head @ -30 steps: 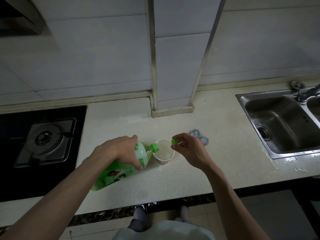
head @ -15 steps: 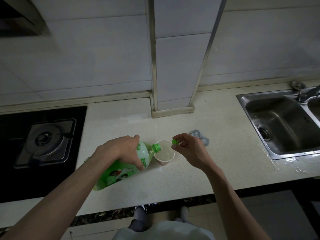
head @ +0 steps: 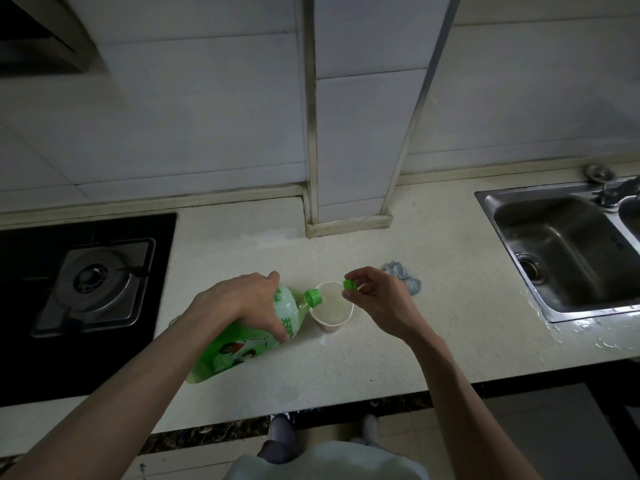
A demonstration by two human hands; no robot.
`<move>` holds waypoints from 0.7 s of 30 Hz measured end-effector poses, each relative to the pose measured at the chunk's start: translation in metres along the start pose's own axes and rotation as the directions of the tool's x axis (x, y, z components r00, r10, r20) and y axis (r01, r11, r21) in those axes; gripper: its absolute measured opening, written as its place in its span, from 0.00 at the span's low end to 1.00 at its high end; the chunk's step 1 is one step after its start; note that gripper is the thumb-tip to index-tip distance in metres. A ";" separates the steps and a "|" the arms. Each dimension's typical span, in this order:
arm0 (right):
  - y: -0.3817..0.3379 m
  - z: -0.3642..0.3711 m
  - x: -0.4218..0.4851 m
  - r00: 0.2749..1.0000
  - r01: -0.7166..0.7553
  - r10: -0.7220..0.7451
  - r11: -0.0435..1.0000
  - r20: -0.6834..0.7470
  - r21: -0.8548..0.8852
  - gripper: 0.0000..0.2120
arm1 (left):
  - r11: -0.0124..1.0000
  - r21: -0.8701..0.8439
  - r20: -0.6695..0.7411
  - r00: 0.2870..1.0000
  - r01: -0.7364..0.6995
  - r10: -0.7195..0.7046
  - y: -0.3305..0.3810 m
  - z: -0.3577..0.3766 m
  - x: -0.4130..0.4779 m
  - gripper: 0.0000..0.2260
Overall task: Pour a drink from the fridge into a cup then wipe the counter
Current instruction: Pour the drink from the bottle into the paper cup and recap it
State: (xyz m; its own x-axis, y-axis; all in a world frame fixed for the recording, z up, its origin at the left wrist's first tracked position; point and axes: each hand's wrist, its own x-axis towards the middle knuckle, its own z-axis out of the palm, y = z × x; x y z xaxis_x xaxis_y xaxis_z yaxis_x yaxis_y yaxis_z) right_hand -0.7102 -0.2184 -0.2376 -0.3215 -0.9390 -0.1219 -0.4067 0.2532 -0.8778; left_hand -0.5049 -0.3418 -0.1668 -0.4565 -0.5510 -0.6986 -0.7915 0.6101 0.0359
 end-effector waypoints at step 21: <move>0.001 0.002 -0.001 1.000 0.004 -0.004 1.000 0.004 -0.017 0.14 | 1.000 0.006 0.009 1.000 0.004 -0.004 -0.002 0.000 -0.003 0.44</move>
State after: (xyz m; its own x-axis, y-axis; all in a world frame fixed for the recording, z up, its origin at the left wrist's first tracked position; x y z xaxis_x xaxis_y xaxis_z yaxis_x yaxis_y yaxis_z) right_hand -0.7090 -0.2176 -0.2391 -0.3162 -0.9411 -0.1202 -0.4224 0.2531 -0.8703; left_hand -0.5019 -0.3417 -0.1649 -0.4494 -0.5483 -0.7053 -0.7909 0.6112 0.0288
